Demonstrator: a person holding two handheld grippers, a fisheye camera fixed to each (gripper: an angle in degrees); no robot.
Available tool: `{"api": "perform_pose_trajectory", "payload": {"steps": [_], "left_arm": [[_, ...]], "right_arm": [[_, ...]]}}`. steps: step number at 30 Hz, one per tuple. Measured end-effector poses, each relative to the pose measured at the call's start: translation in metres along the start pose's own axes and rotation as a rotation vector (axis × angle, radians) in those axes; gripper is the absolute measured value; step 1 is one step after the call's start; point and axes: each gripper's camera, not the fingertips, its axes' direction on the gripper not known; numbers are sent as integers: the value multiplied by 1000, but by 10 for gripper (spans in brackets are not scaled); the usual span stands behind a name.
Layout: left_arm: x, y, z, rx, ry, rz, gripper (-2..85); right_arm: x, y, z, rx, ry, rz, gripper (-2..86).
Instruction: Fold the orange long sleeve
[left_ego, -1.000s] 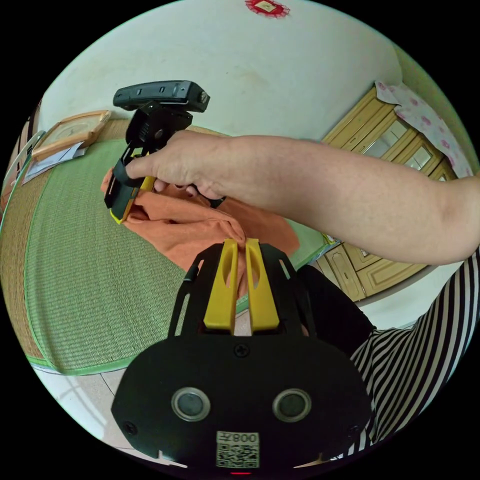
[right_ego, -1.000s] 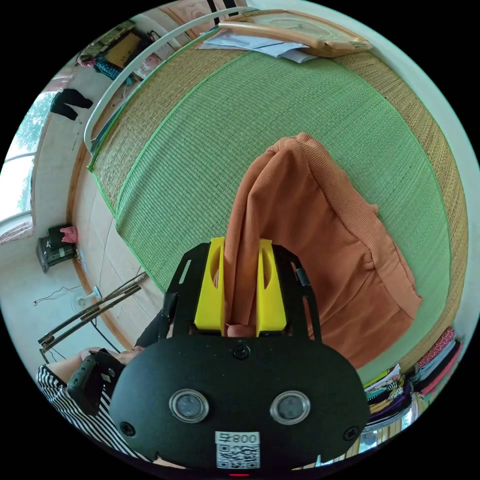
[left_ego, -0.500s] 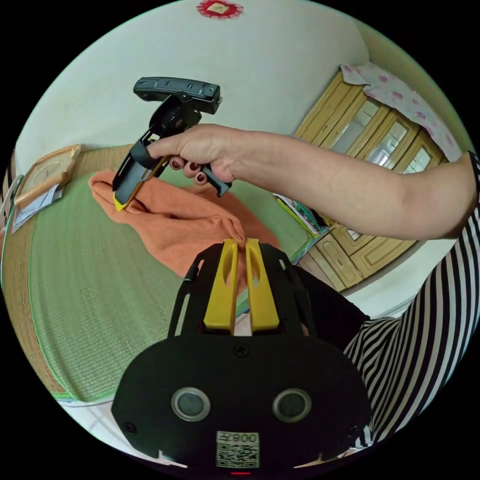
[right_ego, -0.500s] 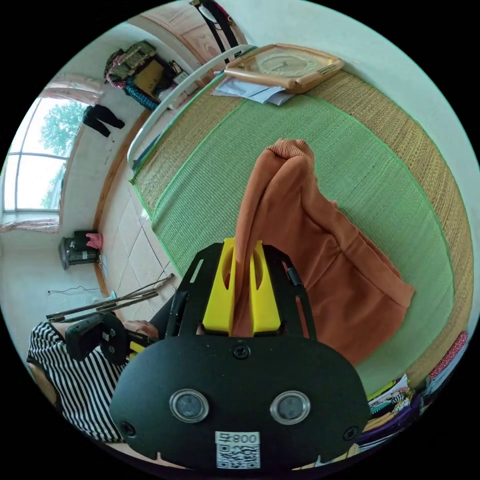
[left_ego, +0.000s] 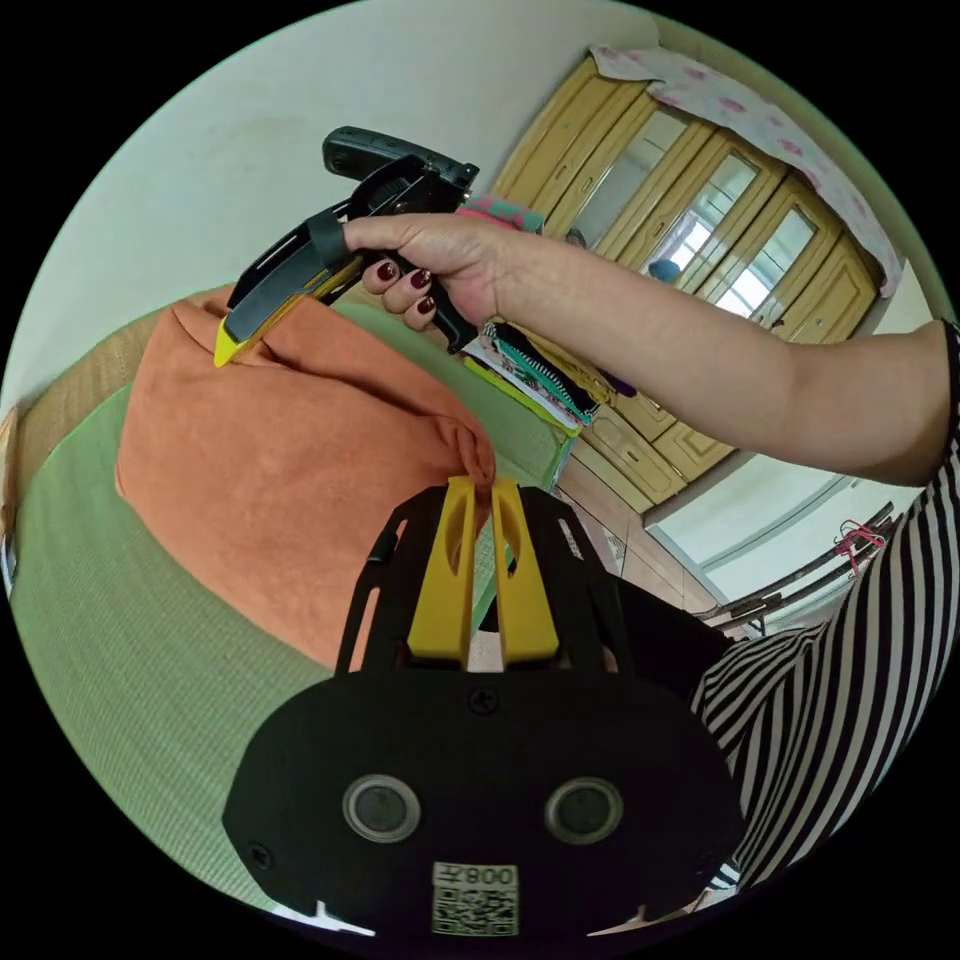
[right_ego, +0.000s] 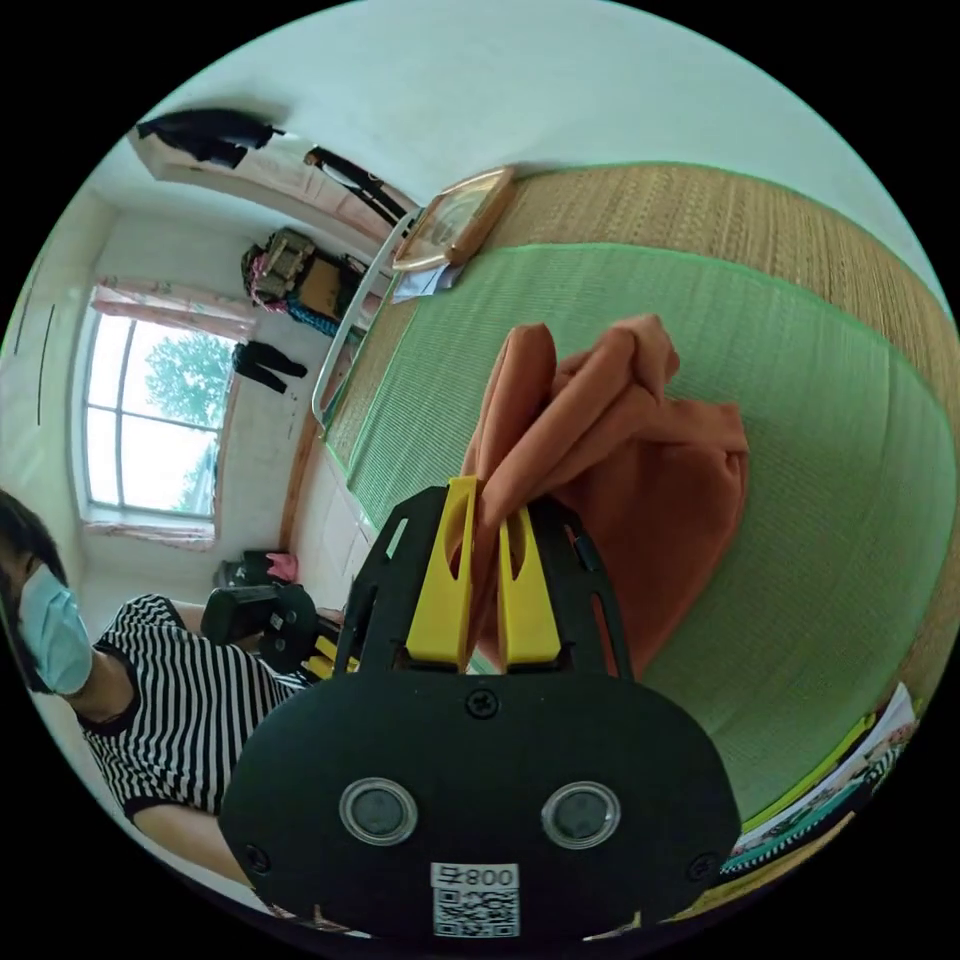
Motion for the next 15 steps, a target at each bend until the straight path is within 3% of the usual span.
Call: {"api": "perform_pose_trajectory", "payload": {"steps": [8,15], "left_arm": [[14,-71,69,-255,44,-58,31],[28,-103,80,-348,59,-115,43]], "right_arm": [[155,72,36,-1,-195,144,11],[198,128,29,119,-251,221,19]]}}
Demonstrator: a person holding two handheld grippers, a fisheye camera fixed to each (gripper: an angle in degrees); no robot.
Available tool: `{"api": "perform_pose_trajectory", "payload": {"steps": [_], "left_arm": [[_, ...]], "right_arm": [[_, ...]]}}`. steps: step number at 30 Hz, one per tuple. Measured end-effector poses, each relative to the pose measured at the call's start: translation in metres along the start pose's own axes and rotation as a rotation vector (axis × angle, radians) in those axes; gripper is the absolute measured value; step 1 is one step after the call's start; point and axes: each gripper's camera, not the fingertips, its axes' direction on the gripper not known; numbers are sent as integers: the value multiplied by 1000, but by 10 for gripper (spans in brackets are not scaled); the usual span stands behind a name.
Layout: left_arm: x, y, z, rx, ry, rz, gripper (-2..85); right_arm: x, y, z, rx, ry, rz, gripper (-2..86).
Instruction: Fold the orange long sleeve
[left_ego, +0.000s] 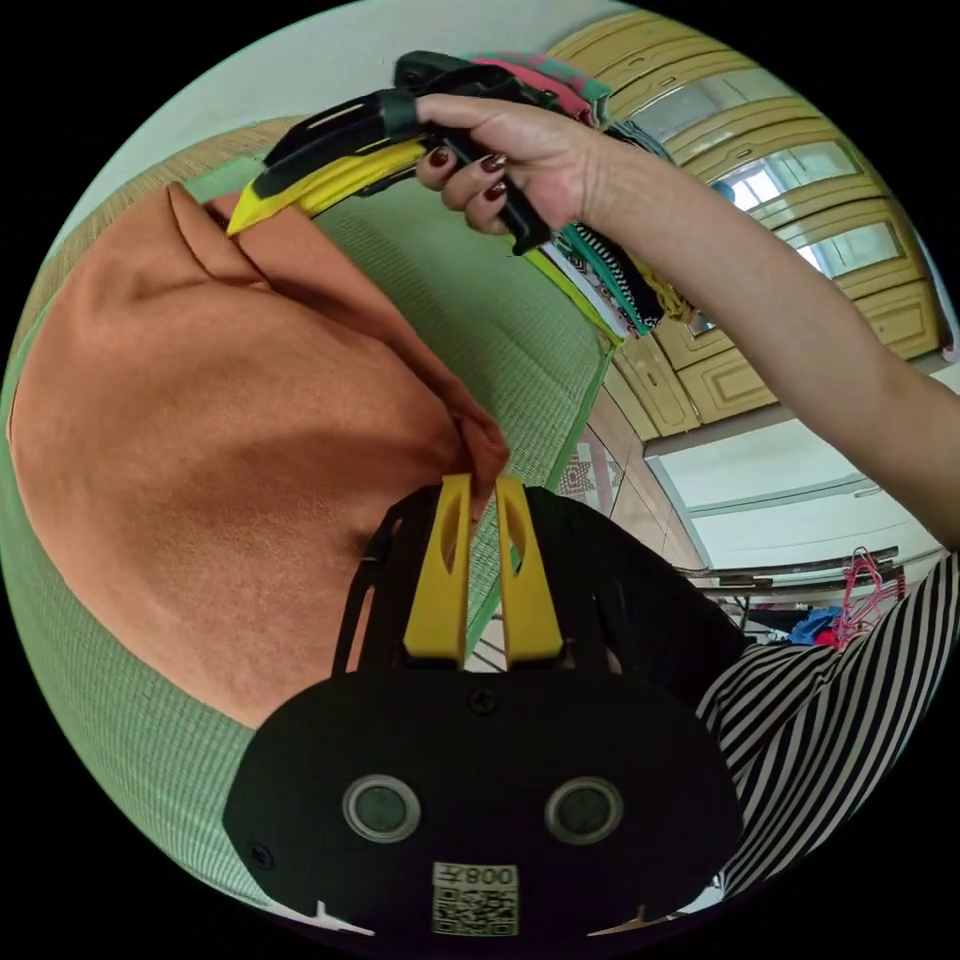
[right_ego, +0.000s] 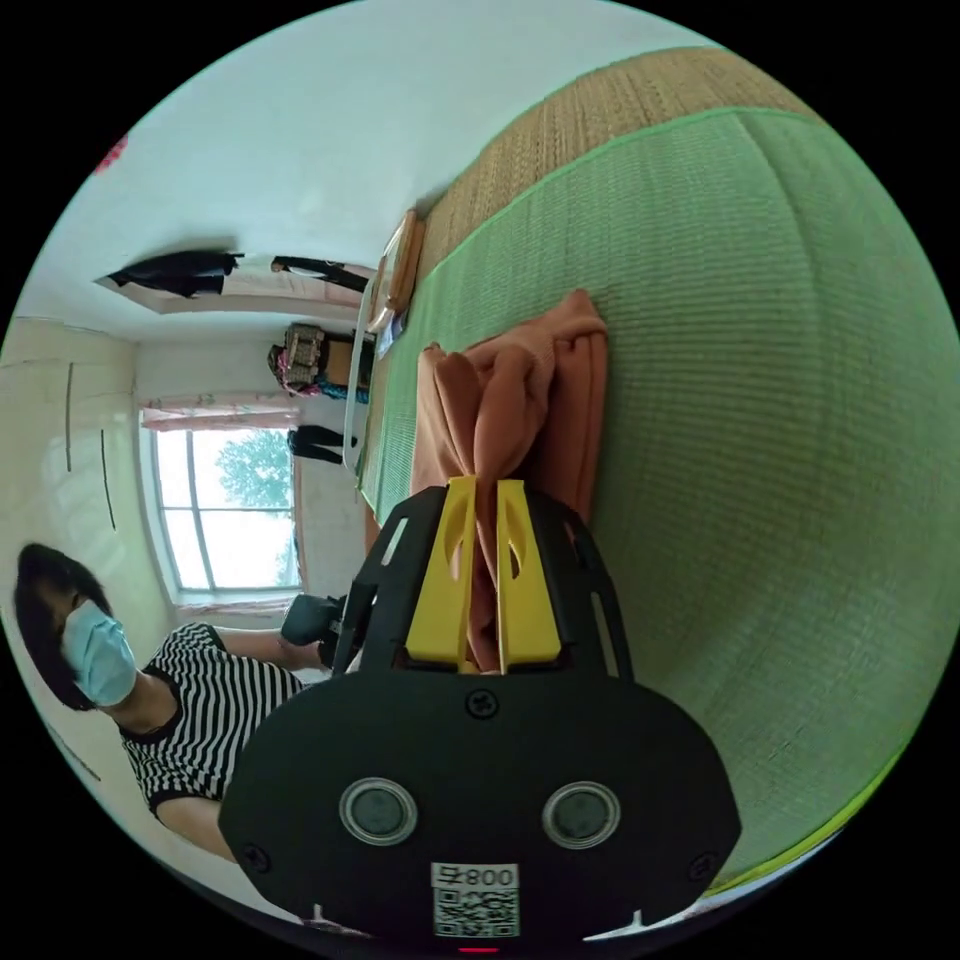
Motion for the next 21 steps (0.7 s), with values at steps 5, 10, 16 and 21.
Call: {"api": "perform_pose_trajectory", "payload": {"steps": [5,10,16,21], "left_arm": [[24,-16,-19,57,54,37,41],[59,-18,-51,113,47,134,18],[46,-22,-131,284,-143,66,5],[-9,-82,-164,339,-259,-59,3]], "right_arm": [[-61,74,6,73,41,-105,8],[-141,142,75,-45,185,-248,2],[-170,193,136,-84,407,-268,1],[-187,228,168,-78,552,-266,1]]}}
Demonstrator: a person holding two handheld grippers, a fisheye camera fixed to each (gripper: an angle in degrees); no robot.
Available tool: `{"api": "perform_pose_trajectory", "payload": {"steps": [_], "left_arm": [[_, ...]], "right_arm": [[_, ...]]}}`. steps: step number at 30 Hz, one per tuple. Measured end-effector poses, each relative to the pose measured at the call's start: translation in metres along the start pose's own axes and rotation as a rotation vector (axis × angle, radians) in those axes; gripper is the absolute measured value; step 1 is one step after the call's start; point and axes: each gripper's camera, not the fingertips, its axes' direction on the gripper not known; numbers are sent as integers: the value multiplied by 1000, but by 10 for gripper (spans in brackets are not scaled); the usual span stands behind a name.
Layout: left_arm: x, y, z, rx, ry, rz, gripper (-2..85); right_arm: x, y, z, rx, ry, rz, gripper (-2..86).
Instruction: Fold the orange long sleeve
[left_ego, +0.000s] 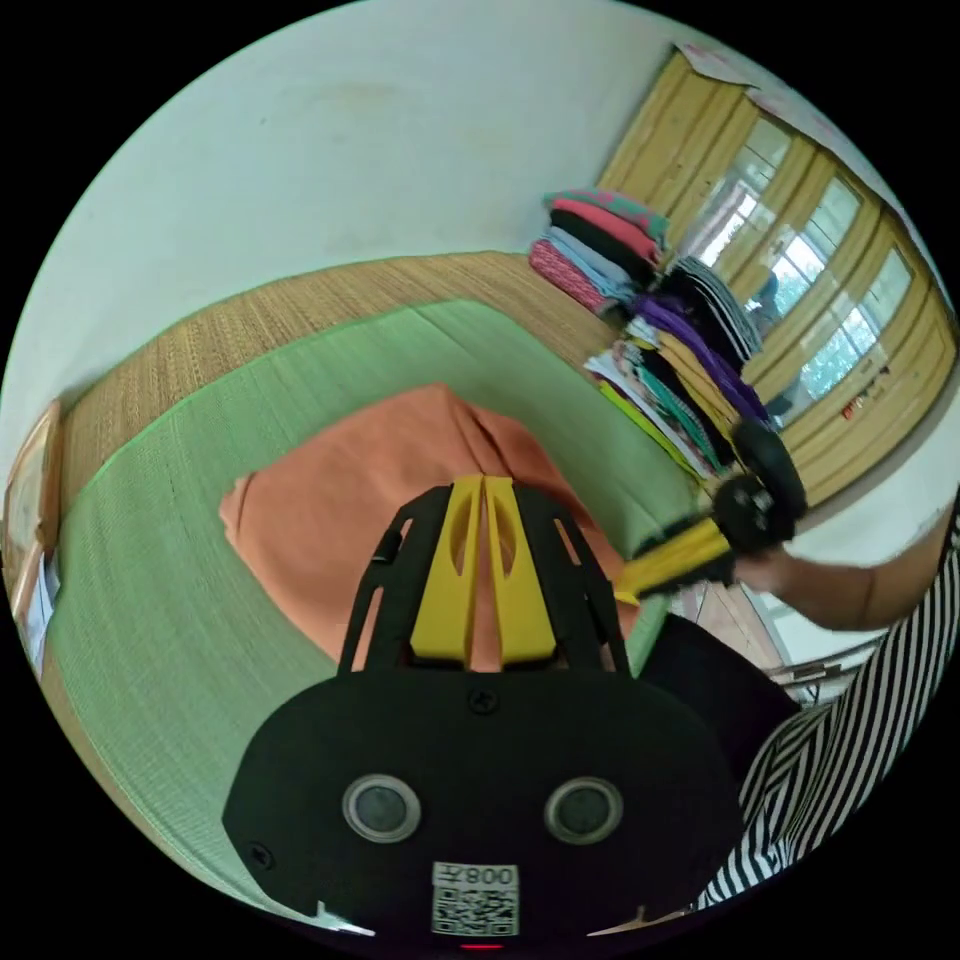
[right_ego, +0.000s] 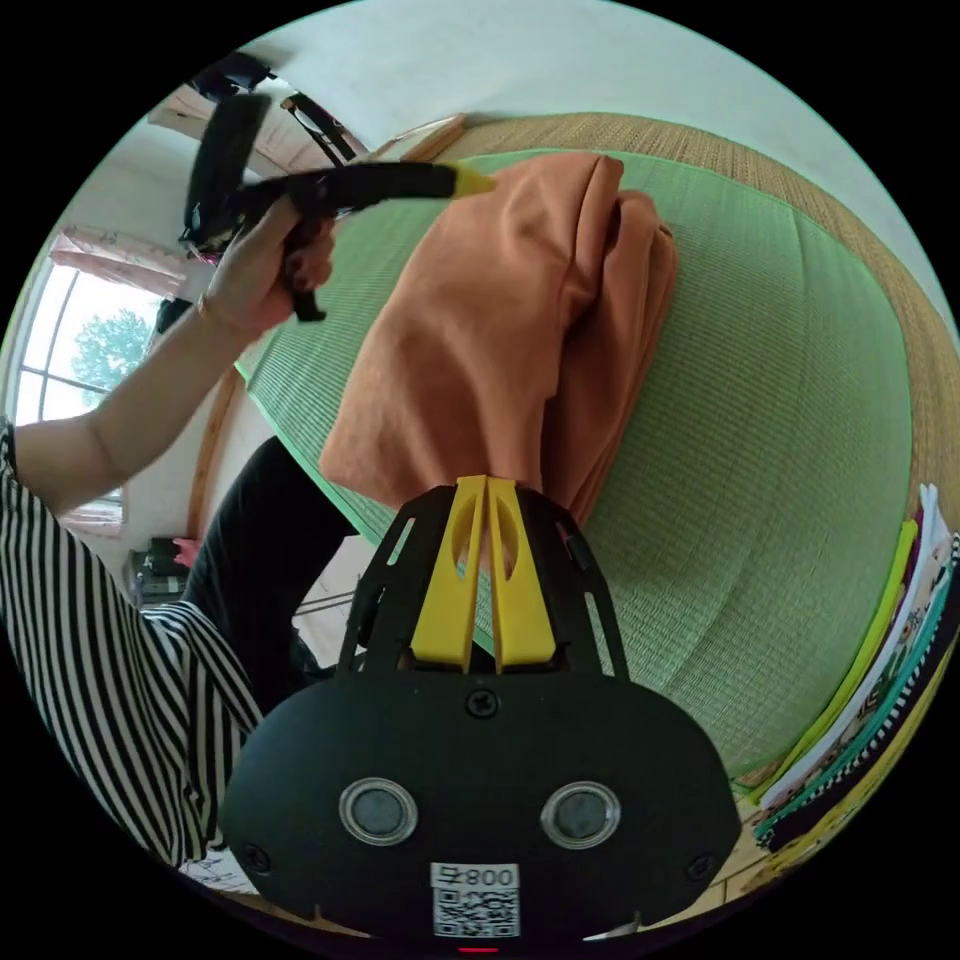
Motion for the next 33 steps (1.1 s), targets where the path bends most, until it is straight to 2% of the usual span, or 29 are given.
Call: {"api": "perform_pose_trajectory", "payload": {"steps": [3,7,10,13,18,21,24,28,30,33], "left_arm": [[-19,-40,26,-42,-18,-28,2],[-27,-66,70,-191,-40,-22,2],[-28,-70,66,-168,-29,-24,2],[-21,-73,46,-121,-52,-3,2],[-15,-87,28,-37,-57,21,2],[-25,-97,51,-123,-76,-2,2],[-38,-97,54,-124,-31,-53,2],[-34,-82,25,-29,67,-9,2],[-30,-75,28,-38,94,11,2],[-35,-74,56,-162,40,34,2]], "right_arm": [[-29,14,14,-2,74,-14,2],[-76,27,22,61,211,-70,3],[-97,30,25,79,252,-74,2],[-107,27,12,57,208,-67,2],[-106,26,-24,141,93,-26,1],[-103,25,-9,92,101,1,1],[-97,33,-2,104,19,65,1],[-118,55,-26,185,23,67,1],[-125,61,-22,186,25,65,1],[-122,61,6,111,11,88,1]]}}
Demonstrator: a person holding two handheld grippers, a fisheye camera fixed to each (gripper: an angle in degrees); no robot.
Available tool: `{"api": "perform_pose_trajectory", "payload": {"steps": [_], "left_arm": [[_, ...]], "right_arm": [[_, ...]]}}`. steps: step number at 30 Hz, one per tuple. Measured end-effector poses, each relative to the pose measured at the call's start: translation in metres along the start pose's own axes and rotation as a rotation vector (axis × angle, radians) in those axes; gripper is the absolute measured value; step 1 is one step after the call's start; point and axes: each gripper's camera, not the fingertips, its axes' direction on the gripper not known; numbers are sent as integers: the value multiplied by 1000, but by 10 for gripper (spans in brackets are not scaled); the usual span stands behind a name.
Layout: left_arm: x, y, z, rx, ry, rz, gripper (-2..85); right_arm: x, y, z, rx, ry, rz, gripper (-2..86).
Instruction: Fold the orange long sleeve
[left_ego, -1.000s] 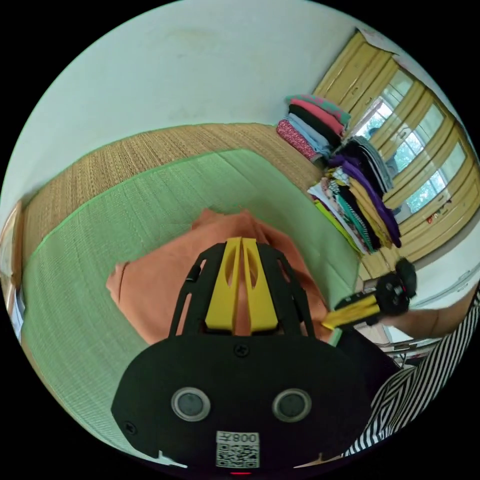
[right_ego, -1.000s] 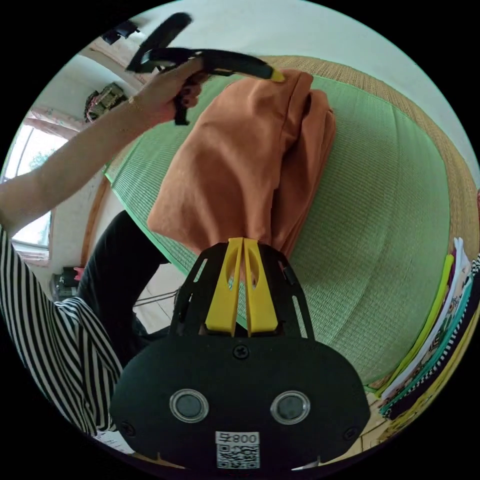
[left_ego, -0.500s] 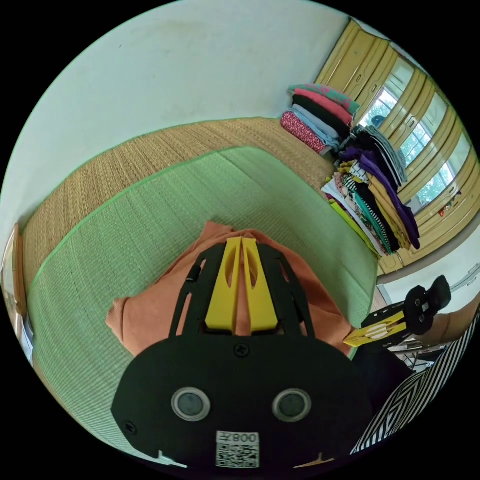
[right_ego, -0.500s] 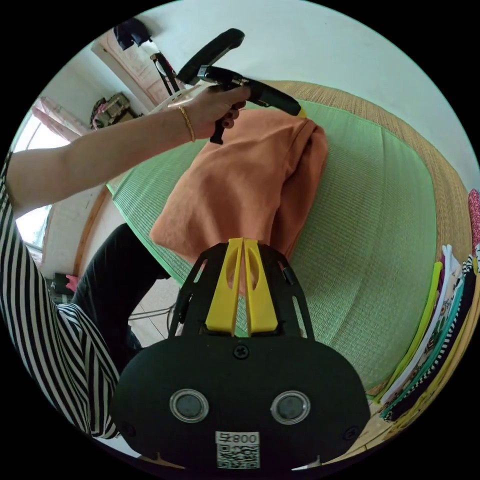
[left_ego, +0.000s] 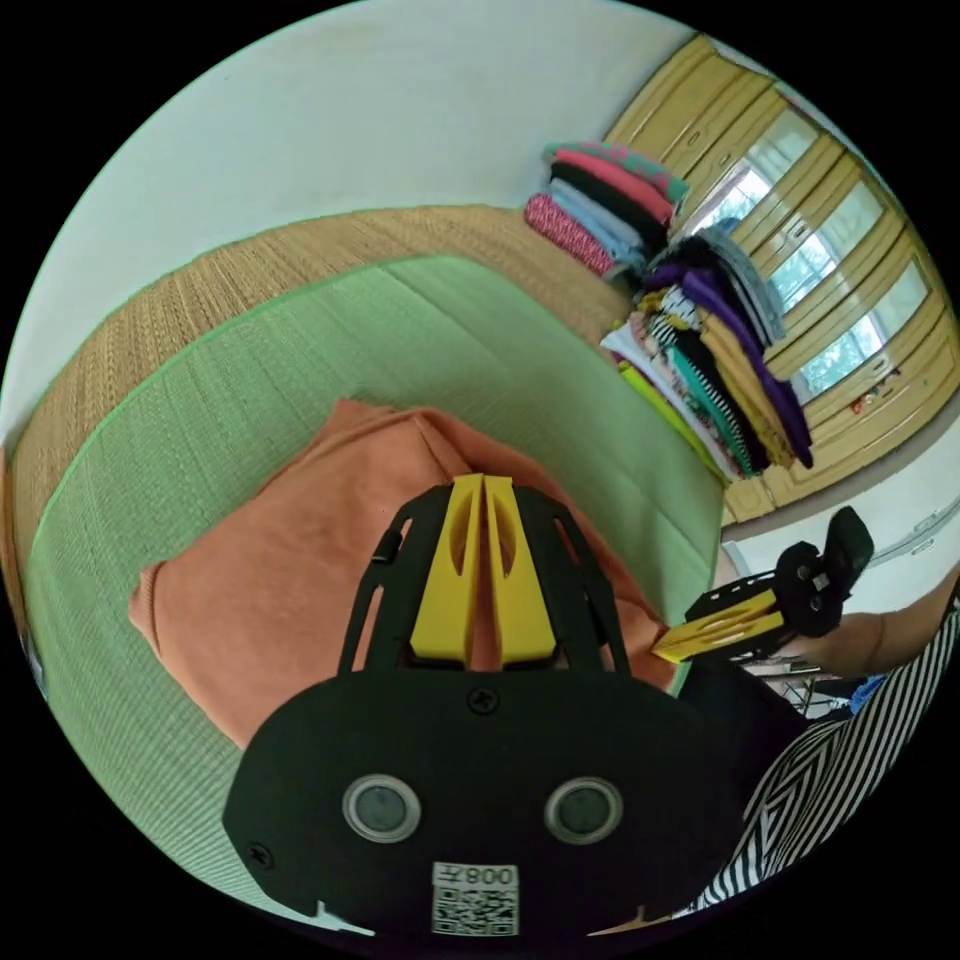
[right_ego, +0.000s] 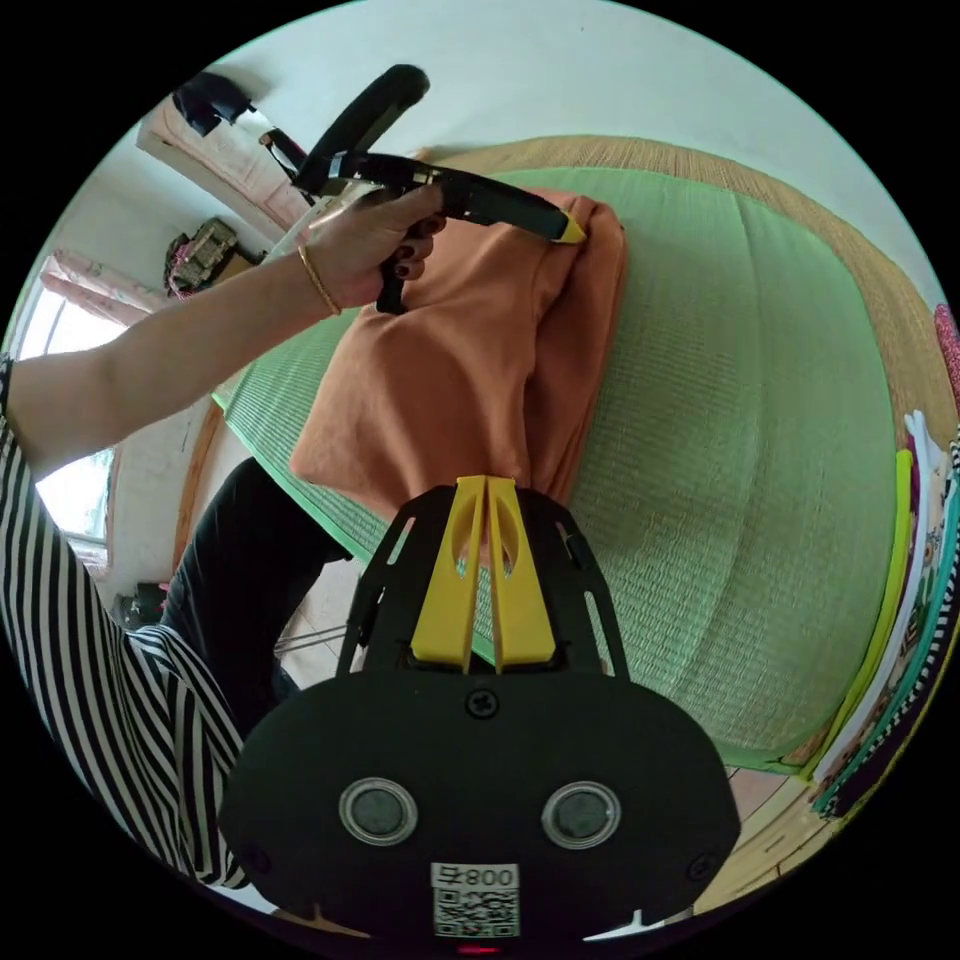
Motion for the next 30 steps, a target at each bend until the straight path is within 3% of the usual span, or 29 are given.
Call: {"api": "perform_pose_trajectory", "payload": {"steps": [7,11,13,17,19,24,30], "left_arm": [[-13,20,-32,61,126,51,2],[-19,66,-12,-61,169,43,3],[-30,83,12,-132,144,-17,3],[-67,108,-9,25,284,-145,3],[-76,124,-22,71,260,-164,4],[-113,188,-26,52,255,-282,8],[-165,285,-28,167,333,-543,45]], "right_arm": [[-17,21,-17,72,36,35,1],[-1,35,5,66,-66,119,1],[1,35,17,32,-75,115,1],[-7,52,-3,95,-98,139,1],[-5,63,3,80,-114,160,1],[11,82,33,57,-217,234,2],[8,107,40,50,-211,260,7]]}}
